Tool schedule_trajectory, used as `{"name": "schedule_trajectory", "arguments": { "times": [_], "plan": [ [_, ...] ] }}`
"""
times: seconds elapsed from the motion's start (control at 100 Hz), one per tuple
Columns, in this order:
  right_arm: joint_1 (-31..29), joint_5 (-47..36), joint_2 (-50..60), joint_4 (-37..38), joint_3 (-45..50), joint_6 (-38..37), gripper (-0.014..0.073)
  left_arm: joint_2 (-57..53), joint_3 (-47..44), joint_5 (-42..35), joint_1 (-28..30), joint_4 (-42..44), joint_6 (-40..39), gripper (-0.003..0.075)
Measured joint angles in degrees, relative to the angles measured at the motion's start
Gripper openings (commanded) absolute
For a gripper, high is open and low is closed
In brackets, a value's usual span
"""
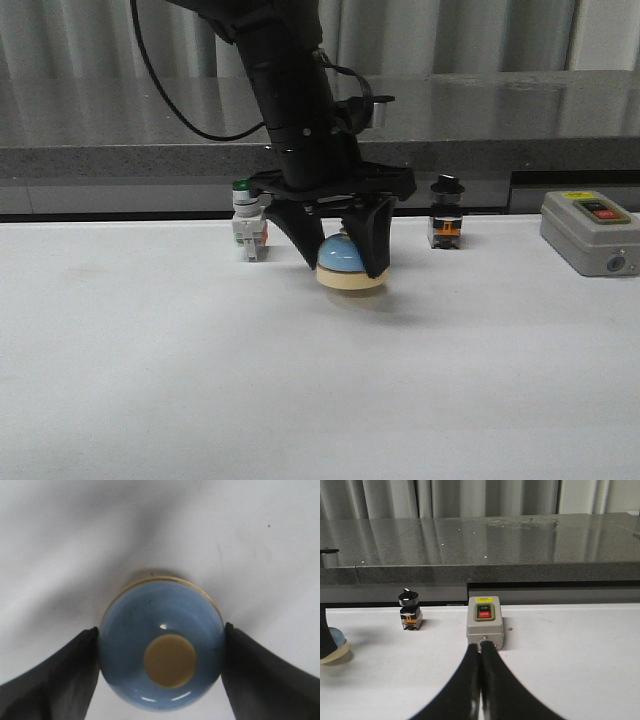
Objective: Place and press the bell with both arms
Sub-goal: 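Open the left gripper and withdraw it from the bell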
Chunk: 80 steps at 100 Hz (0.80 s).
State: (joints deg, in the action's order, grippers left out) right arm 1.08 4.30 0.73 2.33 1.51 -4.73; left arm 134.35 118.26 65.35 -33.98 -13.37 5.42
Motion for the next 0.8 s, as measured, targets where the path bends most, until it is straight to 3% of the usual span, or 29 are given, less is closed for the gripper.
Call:
{"name": "schedule_trajectory", "arguments": {
  "times": [0.4, 0.63, 0.72, 0.8],
  "plan": [
    [0.00, 0.00, 0.00, 0.00, 0.00, 0.00, -0.0060, 0.03, 4.55, 1.80, 0.00, 0.00, 0.00, 0.0540],
    [0.00, 0.00, 0.00, 0.00, 0.00, 0.00, -0.0060, 0.03, 6.88, 3.05, 0.00, 0.00, 0.00, 0.0536],
    [0.00, 0.00, 0.00, 0.00, 0.00, 0.00, -0.0060, 0.03, 8.06, 3.30, 0.00, 0.00, 0.00, 0.0510],
    [0.00, 0.00, 0.00, 0.00, 0.00, 0.00, -0.0060, 0.03, 9.40, 3.76, 0.00, 0.00, -0.13, 0.0417]
  ]
}}
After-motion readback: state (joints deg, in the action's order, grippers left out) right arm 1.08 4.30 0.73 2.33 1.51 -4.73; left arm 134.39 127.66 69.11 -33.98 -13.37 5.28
